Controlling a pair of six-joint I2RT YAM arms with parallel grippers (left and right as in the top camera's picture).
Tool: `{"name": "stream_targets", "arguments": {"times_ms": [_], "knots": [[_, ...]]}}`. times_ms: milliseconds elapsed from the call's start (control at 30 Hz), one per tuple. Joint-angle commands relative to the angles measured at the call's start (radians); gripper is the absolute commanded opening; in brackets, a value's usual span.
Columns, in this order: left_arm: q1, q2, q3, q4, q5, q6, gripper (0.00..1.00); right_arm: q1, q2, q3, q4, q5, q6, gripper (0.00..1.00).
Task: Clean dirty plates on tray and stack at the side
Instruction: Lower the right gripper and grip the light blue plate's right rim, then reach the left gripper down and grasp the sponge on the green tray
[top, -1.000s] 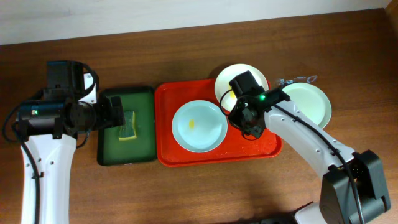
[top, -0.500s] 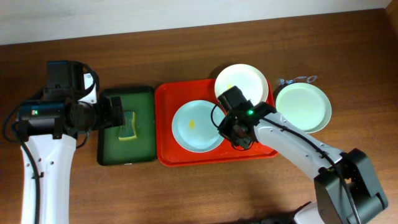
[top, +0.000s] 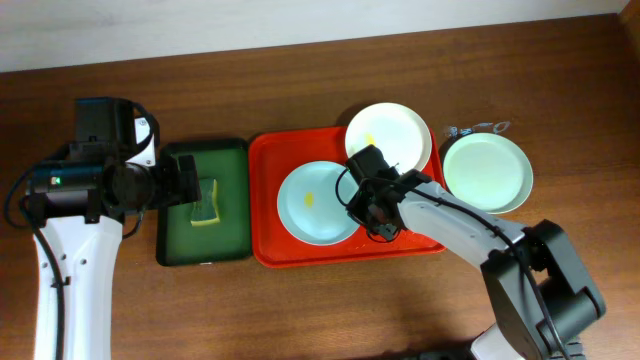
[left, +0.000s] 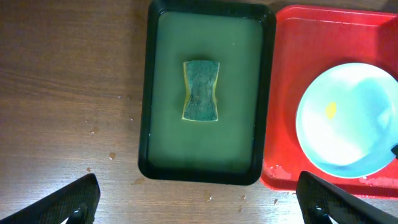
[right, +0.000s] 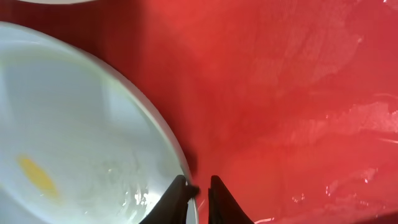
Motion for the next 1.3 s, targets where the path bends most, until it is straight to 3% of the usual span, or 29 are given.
{"name": "stream_targets", "arguments": {"times_ms": [0,67,133,533,600,867,900,1033,1167,1200,1233,1267], "knots": [[0.003,-0.008,0.014,-0.001,-0.003,-0.009,0.99,0.008,0.022,-0.006,0.034,0.012,-0.048,0.15],[0.003,-0.008,0.014,0.000,-0.004,-0.009,0.99,0.008,0.022,-0.006,0.037,0.013,-0.049,0.14],[0.003,-0.008,0.014,0.000,-0.004,-0.009,0.99,0.008,0.022,-0.006,0.021,0.013,-0.049,0.04],[0.003,-0.008,0.014,0.000,-0.006,-0.008,0.99,0.008,0.022,-0.006,-0.025,0.002,-0.050,0.04],[0.004,-0.008,0.014,0.076,-0.067,0.010,0.99,0.008,0.022,-0.006,-0.039,0.002,-0.050,0.04],[0.004,-0.008,0.014,0.120,-0.109,0.010,0.99,0.007,0.022,-0.005,-0.041,-0.002,-0.290,0.04],[0.003,-0.008,0.014,0.148,-0.099,0.009,0.99,0.007,0.022,-0.005,-0.042,-0.002,-0.293,0.04],[0.002,-0.008,0.013,0.135,0.187,0.010,0.99,0.007,0.022,-0.005,-0.042,-0.002,-0.293,0.04],[0.002,-0.008,-0.005,0.131,0.199,0.010,0.99,0.007,0.022,-0.005,-0.041,-0.002,-0.311,0.04],[0.002,-0.008,-0.006,0.128,0.198,0.010,0.92,0.007,0.022,-0.005,-0.041,-0.002,-0.311,0.04],[0.002,-0.006,-0.006,0.127,0.198,0.010,0.77,0.007,0.022,-0.005,-0.041,-0.002,-0.311,0.04],[0.002,-0.002,-0.006,0.124,0.194,0.010,0.73,0.007,0.022,-0.005,-0.041,-0.002,-0.311,0.04]]}}
